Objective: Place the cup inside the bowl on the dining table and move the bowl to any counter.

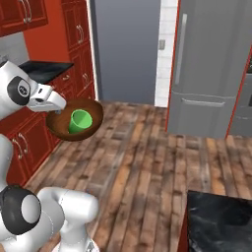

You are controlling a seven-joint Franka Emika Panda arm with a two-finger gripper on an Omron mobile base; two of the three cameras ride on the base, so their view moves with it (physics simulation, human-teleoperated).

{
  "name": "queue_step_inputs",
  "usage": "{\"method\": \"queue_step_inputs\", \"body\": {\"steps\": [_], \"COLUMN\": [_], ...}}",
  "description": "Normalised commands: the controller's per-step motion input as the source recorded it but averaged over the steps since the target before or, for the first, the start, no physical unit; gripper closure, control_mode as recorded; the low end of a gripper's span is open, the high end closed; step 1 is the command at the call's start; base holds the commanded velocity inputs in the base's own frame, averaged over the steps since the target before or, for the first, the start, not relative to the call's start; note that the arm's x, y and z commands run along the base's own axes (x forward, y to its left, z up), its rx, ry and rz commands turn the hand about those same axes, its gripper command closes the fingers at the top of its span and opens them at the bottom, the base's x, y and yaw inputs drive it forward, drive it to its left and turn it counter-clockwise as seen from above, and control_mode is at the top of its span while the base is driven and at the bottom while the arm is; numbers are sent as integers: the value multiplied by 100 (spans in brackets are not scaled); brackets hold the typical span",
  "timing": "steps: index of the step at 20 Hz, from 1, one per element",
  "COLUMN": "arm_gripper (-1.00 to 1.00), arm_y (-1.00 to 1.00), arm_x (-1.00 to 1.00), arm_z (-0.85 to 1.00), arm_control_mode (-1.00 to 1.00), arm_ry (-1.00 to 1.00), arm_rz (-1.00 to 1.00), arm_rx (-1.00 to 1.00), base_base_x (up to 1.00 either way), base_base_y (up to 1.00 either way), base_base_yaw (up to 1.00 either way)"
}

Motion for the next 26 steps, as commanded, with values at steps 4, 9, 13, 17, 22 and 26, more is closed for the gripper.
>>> {"method": "queue_step_inputs", "body": {"steps": [4, 9, 13, 17, 22, 26], "arm_gripper": [100, 100, 100, 100, 100, 100], "arm_y": [0, 0, 0, 0, 0, 0], "arm_x": [0, 0, 0, 0, 0, 0], "arm_z": [0, 0, 0, 0, 0, 0], "arm_control_mode": [100, 100, 100, 100, 100, 100], "arm_ry": [0, 0, 0, 0, 0, 0], "arm_rz": [0, 0, 0, 0, 0, 0], "arm_rx": [0, 0, 0, 0, 0, 0], "base_base_x": [100, 100, 100, 100, 100, 100], "base_base_y": [19, 17, 20, 22, 17, 20], "base_base_yaw": [1, 1, 1, 0, 1, 1]}}
